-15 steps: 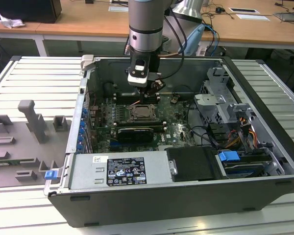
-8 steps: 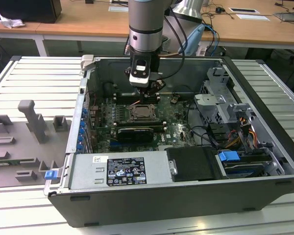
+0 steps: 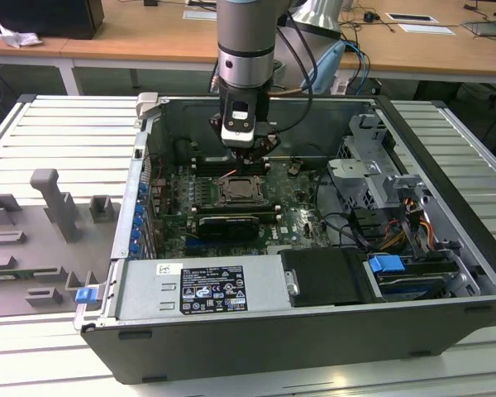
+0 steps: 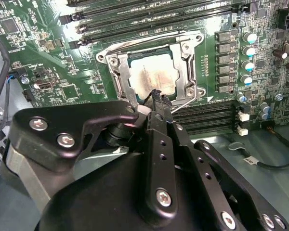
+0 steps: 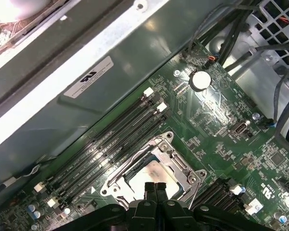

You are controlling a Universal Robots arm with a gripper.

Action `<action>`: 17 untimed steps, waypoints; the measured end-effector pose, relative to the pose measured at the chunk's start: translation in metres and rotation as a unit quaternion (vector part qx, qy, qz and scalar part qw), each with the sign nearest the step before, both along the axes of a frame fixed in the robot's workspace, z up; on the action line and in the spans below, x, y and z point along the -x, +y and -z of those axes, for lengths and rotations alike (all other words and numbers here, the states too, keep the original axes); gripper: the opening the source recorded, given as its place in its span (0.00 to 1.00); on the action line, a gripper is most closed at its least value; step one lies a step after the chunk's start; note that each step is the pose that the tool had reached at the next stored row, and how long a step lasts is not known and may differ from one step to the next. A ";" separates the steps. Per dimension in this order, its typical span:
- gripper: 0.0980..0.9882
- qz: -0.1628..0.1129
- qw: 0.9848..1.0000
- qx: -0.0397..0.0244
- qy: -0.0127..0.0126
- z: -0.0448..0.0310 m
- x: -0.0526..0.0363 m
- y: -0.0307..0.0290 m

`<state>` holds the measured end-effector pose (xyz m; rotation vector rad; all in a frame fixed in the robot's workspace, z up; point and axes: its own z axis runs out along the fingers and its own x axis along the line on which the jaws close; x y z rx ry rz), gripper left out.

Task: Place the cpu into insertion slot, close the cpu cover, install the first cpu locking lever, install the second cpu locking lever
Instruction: 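Install the first cpu locking lever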

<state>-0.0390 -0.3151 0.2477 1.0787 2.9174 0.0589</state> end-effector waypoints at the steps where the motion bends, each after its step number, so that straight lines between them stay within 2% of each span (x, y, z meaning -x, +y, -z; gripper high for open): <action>1: 0.01 -0.003 1.000 0.000 0.000 0.0000 0.0000 0.0000; 5: 0.01 -0.013 1.000 0.000 0.000 0.0000 0.0000 0.0000; 8: 0.01 -0.036 0.999 0.000 0.000 0.0000 0.0000 0.0000; 10: 0.01 -0.058 0.998 0.000 0.000 0.0000 0.0000 0.0000; 13: 0.01 -0.105 0.994 0.000 0.000 0.0000 0.0000 0.0000; 17: 0.01 -0.130 0.992 0.000 0.000 0.0000 0.0000 0.0000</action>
